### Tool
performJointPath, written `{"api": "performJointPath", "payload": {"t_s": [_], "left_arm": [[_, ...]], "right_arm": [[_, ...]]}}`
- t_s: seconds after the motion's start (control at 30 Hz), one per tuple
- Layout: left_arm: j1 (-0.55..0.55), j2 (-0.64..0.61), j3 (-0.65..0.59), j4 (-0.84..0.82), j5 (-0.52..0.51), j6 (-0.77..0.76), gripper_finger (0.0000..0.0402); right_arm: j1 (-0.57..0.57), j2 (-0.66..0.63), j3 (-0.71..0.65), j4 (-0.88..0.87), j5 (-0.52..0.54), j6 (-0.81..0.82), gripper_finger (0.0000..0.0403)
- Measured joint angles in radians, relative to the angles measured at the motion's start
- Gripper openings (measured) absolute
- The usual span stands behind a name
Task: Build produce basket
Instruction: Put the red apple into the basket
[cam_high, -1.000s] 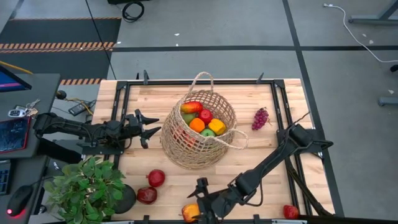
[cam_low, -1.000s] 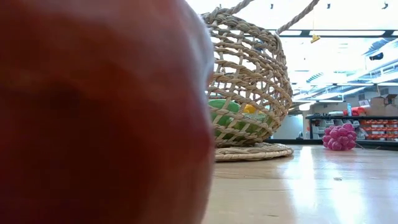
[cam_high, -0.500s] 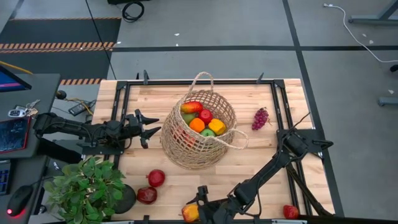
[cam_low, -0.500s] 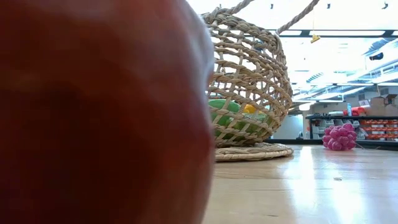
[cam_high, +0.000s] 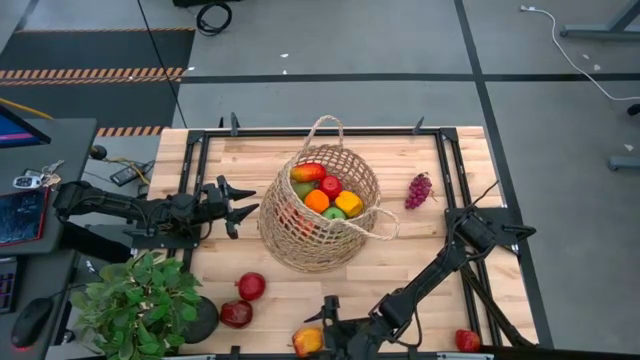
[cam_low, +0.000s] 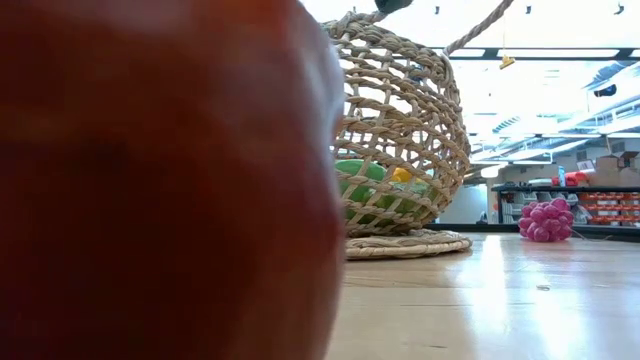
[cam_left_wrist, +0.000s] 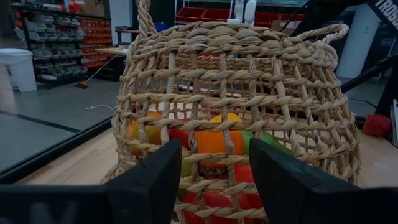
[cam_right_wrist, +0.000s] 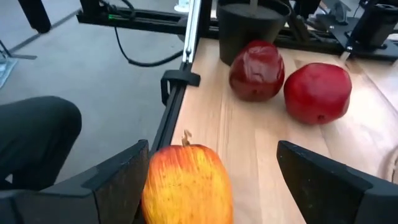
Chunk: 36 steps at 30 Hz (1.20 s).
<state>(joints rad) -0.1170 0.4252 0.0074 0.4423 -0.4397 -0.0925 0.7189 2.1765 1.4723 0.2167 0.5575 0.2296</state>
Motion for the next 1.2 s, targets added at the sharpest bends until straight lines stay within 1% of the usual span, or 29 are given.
{"api": "performJointPath", "payload": {"t_s": [0.1, 0.23, 0.37, 0.53, 0.6, 0.83, 0.97, 1.07, 1.13, 1.2], "left_arm": [[0.000, 0.000, 0.000, 0.000, 0.000, 0.000, 0.0197], [0.000, 0.000, 0.000, 0.000, 0.000, 0.000, 0.0199], [0.000, 0.000, 0.000, 0.000, 0.000, 0.000, 0.0195], [0.000, 0.000, 0.000, 0.000, 0.000, 0.000, 0.0193], [0.000, 0.000, 0.000, 0.000, 0.000, 0.000, 0.0195], [0.000, 0.000, 0.000, 0.000, 0.000, 0.000, 0.0198], [0.000, 0.000, 0.000, 0.000, 0.000, 0.000, 0.0194], [0.000, 0.000, 0.000, 0.000, 0.000, 0.000, 0.0193], [0.000, 0.000, 0.000, 0.000, 0.000, 0.000, 0.0194], [0.000, 0.000, 0.000, 0.000, 0.000, 0.000, 0.0196]], "right_arm": [[0.000, -0.002, -0.028, 0.040, -0.001, 0.008, 0.0356], [0.000, -0.002, -0.068, 0.040, -0.028, 0.043, 0.0356], [0.002, -0.002, -0.101, 0.062, -0.034, 0.056, 0.0356], [0.002, -0.002, -0.163, 0.191, -0.037, 0.017, 0.0356], [0.002, -0.002, -0.180, 0.236, -0.061, 0.007, 0.0356], [0.017, -0.002, -0.182, 0.362, -0.072, -0.070, 0.0356], [0.042, -0.001, -0.153, 0.385, -0.072, -0.104, 0.0356], [0.067, 0.033, -0.103, 0.421, -0.068, -0.145, 0.0356], [0.087, 0.085, -0.040, 0.445, -0.080, -0.186, 0.0356], [0.105, 0.133, 0.037, 0.416, -0.079, -0.247, 0.0356]]}}
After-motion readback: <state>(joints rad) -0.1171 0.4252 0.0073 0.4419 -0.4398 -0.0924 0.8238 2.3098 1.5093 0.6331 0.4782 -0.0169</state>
